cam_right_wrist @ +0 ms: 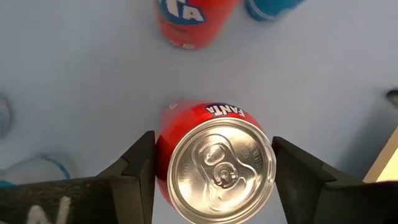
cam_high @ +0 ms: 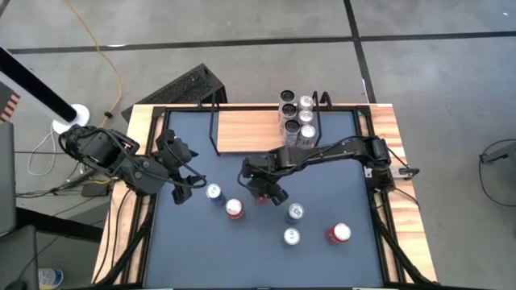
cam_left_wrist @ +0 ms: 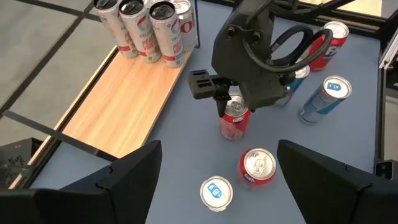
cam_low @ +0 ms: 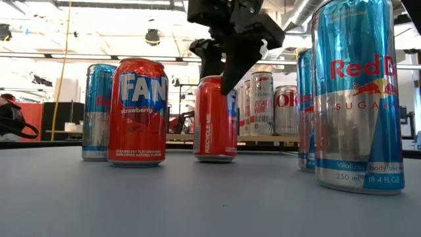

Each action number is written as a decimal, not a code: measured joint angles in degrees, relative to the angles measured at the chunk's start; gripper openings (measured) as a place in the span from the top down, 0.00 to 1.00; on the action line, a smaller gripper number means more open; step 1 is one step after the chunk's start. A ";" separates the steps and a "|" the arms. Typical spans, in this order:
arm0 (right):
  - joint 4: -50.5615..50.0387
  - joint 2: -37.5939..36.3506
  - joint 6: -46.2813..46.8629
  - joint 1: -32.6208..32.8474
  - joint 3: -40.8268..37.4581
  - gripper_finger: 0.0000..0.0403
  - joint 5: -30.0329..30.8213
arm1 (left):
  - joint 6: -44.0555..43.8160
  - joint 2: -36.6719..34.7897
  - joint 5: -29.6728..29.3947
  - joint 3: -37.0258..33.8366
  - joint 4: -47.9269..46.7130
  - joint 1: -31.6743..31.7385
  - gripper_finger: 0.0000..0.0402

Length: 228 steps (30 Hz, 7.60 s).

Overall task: Place canned beverage on shelf
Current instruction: Put the top red soda can on the shelf

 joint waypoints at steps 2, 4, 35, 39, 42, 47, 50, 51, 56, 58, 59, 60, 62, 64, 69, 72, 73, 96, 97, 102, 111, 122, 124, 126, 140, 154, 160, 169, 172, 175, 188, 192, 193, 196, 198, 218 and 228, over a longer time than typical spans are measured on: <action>-0.59 -0.01 3.42 0.01 0.64 0.43 0.00 | 0.13 0.00 -0.02 0.00 0.02 0.00 0.23; -1.43 0.14 7.51 -0.27 1.81 0.43 -0.29 | 0.13 0.00 -0.04 0.00 0.04 0.00 0.23; -6.93 0.05 26.10 -21.45 21.22 0.43 12.31 | 4.76 0.00 -3.40 0.00 0.59 0.04 0.23; -5.77 0.26 23.05 -25.34 21.22 0.43 12.56 | 5.76 0.00 -4.98 0.00 0.49 0.04 0.23; -4.84 0.24 21.32 -27.58 21.22 0.43 13.81 | 5.79 -0.01 -5.67 0.00 0.10 0.54 0.23; -4.14 0.24 20.08 -30.38 21.22 0.43 13.68 | 5.79 -0.22 -5.73 0.00 -0.79 1.80 0.23; -3.60 1.47 17.74 -30.71 21.25 0.43 13.75 | 6.54 -0.24 -5.73 0.00 -1.04 2.70 0.23; -3.39 2.04 16.88 -30.73 21.25 0.43 13.75 | 6.90 -0.24 -5.72 0.00 -1.03 2.97 0.23; -6.70 7.86 11.10 -30.42 24.26 0.43 16.36 | 8.66 -0.24 -5.59 0.02 -1.09 4.55 0.23; -10.10 10.76 8.84 -30.39 28.15 0.43 19.61 | 8.76 -0.30 -5.06 0.02 -1.31 5.16 0.23; -12.36 12.24 8.22 -30.49 30.68 0.43 20.46 | 8.75 -0.39 -4.55 0.02 -1.50 5.45 0.23; -14.49 13.61 7.88 -30.78 33.20 0.43 20.85 | 8.73 -0.49 -4.31 0.02 -1.61 5.68 0.23; -14.31 14.38 7.98 -31.56 33.85 0.43 20.70 | 8.63 -0.83 -4.00 0.02 -2.26 6.12 0.23; -13.26 13.88 8.13 -32.26 32.39 0.43 20.36 | 8.36 -1.26 -4.09 0.02 -2.72 6.34 0.23; -14.84 14.27 10.50 -32.66 34.36 0.43 17.96 | 8.43 -1.82 -4.61 0.04 -3.02 6.88 0.23; -13.73 14.21 11.15 -32.68 34.56 0.43 16.96 | 8.56 -1.86 -4.66 0.04 -3.02 7.60 0.23; -13.80 14.22 11.70 -32.68 34.56 0.43 16.96 | 8.67 -1.84 -4.67 0.04 -3.03 7.70 0.23; -16.04 14.31 21.40 -33.33 34.12 0.43 14.82 | 11.73 -1.81 -4.66 0.04 -2.32 9.44 0.23; -15.76 14.31 21.40 -33.33 34.12 0.43 14.82 | 11.73 -1.81 -4.66 0.04 -2.32 9.44 0.23; -15.69 14.31 21.82 -33.38 34.12 0.43 14.76 | 11.73 -1.81 -4.66 0.04 -2.34 9.42 0.23; -15.72 14.31 22.80 -34.46 34.12 0.43 14.73 | 11.75 -1.81 -4.66 0.04 -2.34 9.42 0.23; -15.88 14.95 22.82 -34.55 34.14 0.43 14.54 | 11.97 -1.81 -4.72 0.04 -2.34 9.42 0.23; -17.08 15.46 22.74 -34.83 34.29 0.43 14.55 | 12.26 -1.81 -4.72 0.04 -2.35 9.42 0.23; -17.22 16.03 22.77 -34.83 34.46 0.43 14.61 | 12.34 -1.80 -4.76 0.04 -2.36 9.42 0.23; -18.28 16.09 21.67 -34.29 34.62 0.38 16.00 | 12.56 -1.79 -4.94 0.04 -2.36 9.42 0.23; -16.72 16.28 19.73 -33.94 34.43 0.27 18.38 | 12.58 -1.79 -4.90 0.04 -2.36 9.42 0.23; -18.15 16.04 18.24 -33.26 34.40 0.26 19.15 | 12.56 -1.79 -4.57 0.04 -2.36 9.42 0.23; -19.17 15.39 18.67 -33.18 34.29 0.26 18.65 | 12.57 -1.79 -4.57 0.04 -2.36 9.42 0.23; -19.16 15.34 18.74 -33.18 34.29 0.26 18.32 | 12.54 -1.79 -4.56 0.04 -2.36 9.40 0.23; -17.51 15.34 18.71 -33.11 34.29 0.26 18.10 | 12.56 -1.79 -4.27 0.04 -2.36 9.42 0.23; -15.99 15.30 16.63 -32.58 34.29 0.26 19.02 | 14.04 -1.79 -4.54 0.04 -1.79 9.41 0.23; -15.85 15.28 16.33 -32.46 34.32 0.26 19.13 | 15.87 -1.67 -5.54 0.03 -1.27 9.42 0.23; -15.88 15.28 15.73 -32.44 34.32 0.26 19.13 | 16.69 -1.60 -5.97 0.02 -0.41 9.42 0.23; -15.96 15.25 15.63 -32.36 34.34 0.26 19.06 | 19.59 -0.72 -6.01 0.04 1.07 9.53 0.23; -15.95 15.21 15.92 -32.26 34.36 0.26 18.96 | 19.94 -0.27 -5.88 -0.03 0.77 10.13 0.23; -19.50 15.04 16.71 -32.94 34.47 0.26 17.19 | 26.48 -19.69 1.88 -49.20 52.26 26.95 0.23; -18.95 15.04 16.68 -33.33 34.47 0.26 16.00 | 33.75 -17.01 9.35 -50.82 67.53 35.31 0.23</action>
